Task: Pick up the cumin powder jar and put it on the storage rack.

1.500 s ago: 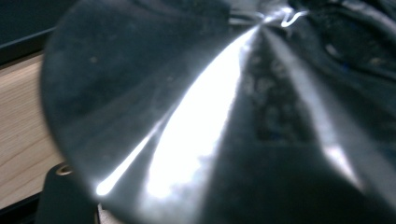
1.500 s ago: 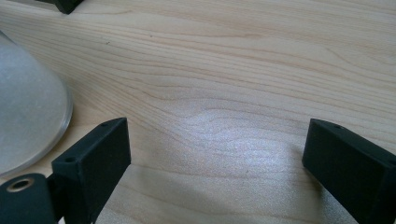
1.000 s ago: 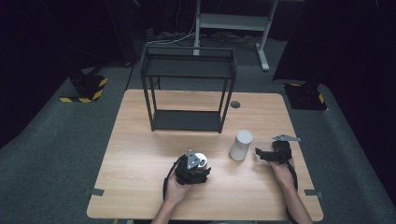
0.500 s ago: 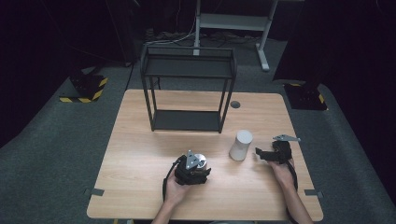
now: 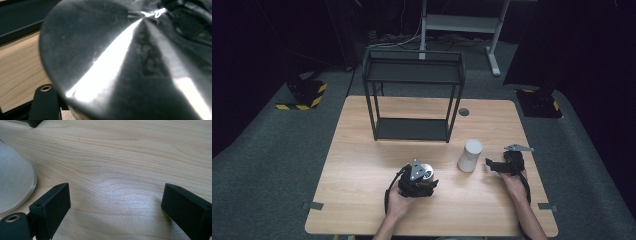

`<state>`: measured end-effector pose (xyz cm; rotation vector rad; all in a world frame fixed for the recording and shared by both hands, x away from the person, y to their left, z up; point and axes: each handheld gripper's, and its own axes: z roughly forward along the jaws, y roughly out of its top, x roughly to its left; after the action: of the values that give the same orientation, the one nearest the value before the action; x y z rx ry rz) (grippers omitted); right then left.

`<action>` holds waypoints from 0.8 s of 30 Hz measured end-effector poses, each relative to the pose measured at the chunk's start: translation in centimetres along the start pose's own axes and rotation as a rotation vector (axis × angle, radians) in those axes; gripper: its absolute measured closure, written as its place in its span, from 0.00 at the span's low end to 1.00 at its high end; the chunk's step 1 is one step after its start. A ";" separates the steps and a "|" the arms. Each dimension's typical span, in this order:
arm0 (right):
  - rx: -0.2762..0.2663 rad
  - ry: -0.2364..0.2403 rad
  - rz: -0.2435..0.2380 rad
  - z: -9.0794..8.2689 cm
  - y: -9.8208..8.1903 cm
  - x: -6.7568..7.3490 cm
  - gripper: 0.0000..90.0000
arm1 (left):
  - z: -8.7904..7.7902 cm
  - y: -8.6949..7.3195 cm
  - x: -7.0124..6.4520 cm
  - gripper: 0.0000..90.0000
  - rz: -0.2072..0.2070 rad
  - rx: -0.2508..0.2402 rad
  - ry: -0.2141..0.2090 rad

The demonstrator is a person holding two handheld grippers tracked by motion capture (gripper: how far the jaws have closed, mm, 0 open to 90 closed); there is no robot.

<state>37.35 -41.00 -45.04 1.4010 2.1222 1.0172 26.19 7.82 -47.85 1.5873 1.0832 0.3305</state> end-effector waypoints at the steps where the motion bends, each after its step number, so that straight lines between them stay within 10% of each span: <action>1: 0.000 0.000 0.000 0.0 0.0 0.0 0.09 | 0.0 0.0 -0.1 0.34 -0.005 -0.005 0.001; 5: 0.001 -0.003 -0.001 0.0 0.0 0.1 0.09 | -0.5 0.6 -0.5 0.34 0.008 -0.013 0.019; 6: 0.001 -0.004 -0.003 0.0 0.0 0.1 0.09 | -1.8 4.8 0.9 0.34 0.309 0.215 0.022; 20: 0.000 -0.004 0.002 0.0 0.0 0.0 0.10 | -2.8 8.0 0.8 0.34 0.303 0.230 0.014; 24: 0.000 -0.004 0.002 0.0 0.0 0.0 0.10 | -3.0 8.7 0.5 0.34 0.227 0.178 0.009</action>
<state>37.32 -40.97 -45.04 1.4043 2.1183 1.0152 28.41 10.55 -39.30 1.8751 0.9621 0.4022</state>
